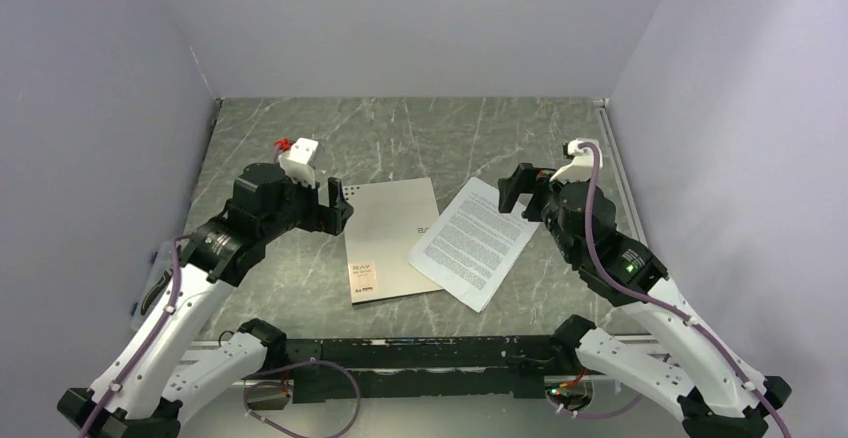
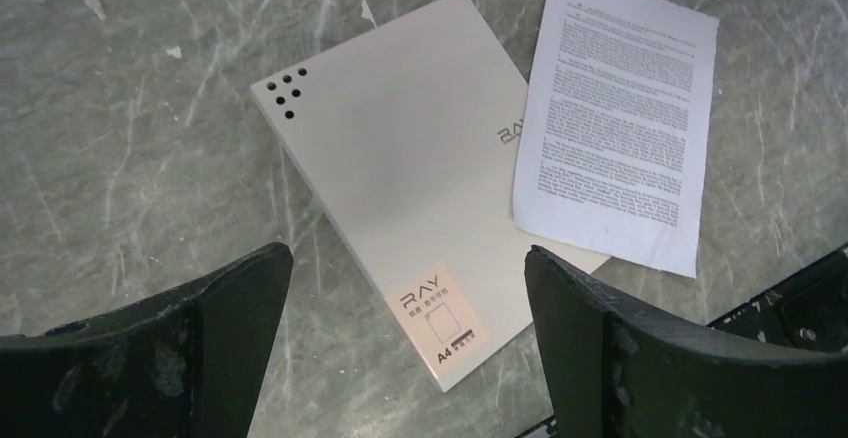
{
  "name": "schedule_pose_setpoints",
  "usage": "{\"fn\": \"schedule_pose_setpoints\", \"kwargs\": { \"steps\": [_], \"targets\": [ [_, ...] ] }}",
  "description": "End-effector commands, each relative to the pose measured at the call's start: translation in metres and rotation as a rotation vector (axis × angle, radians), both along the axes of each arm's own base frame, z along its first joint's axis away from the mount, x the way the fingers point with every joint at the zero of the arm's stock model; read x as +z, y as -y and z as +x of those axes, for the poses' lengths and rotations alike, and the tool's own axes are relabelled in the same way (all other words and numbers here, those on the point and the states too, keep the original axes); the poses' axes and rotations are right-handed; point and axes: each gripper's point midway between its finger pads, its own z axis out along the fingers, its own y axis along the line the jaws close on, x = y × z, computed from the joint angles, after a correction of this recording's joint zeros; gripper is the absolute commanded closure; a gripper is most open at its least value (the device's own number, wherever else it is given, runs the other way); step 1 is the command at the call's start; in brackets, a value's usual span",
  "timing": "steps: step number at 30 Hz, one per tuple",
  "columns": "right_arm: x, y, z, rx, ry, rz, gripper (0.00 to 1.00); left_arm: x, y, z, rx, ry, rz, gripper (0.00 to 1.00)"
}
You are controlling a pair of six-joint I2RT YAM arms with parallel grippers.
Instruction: Put the files into the folder
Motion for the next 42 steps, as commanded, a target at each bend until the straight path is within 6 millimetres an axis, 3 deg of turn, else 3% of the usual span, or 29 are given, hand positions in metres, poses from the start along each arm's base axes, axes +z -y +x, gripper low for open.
{"fn": "schedule_pose_setpoints", "kwargs": {
  "steps": [1,7,17,25,33,37,42],
  "targets": [
    [0.013,0.002,-0.007,0.011,0.008,0.019,0.00,0.010,-0.006,0.010,0.034,0.070,0.005,0.07],
    [0.012,-0.003,-0.014,0.072,0.021,0.033,0.00,0.009,-0.016,0.015,0.109,0.059,0.029,0.07],
    [-0.045,0.003,-0.006,-0.011,-0.125,-0.069,0.02,-0.002,-0.007,0.017,0.104,-0.044,0.017,0.07],
    [-0.085,-0.011,0.007,-0.038,-0.314,-0.167,0.05,-0.010,0.011,0.014,0.022,-0.097,-0.006,0.07],
    [-0.114,-0.022,0.005,-0.004,-0.382,-0.154,0.05,-0.029,0.052,0.012,-0.111,-0.261,-0.112,0.07],
    [-0.133,-0.017,-0.003,-0.017,-0.414,-0.157,0.04,-0.054,0.082,0.018,-0.123,-0.395,-0.131,0.07],
    [-0.138,-0.015,-0.010,-0.017,-0.414,-0.122,0.04,-0.088,0.117,0.025,-0.115,-0.501,-0.107,0.07]
  ]
}}
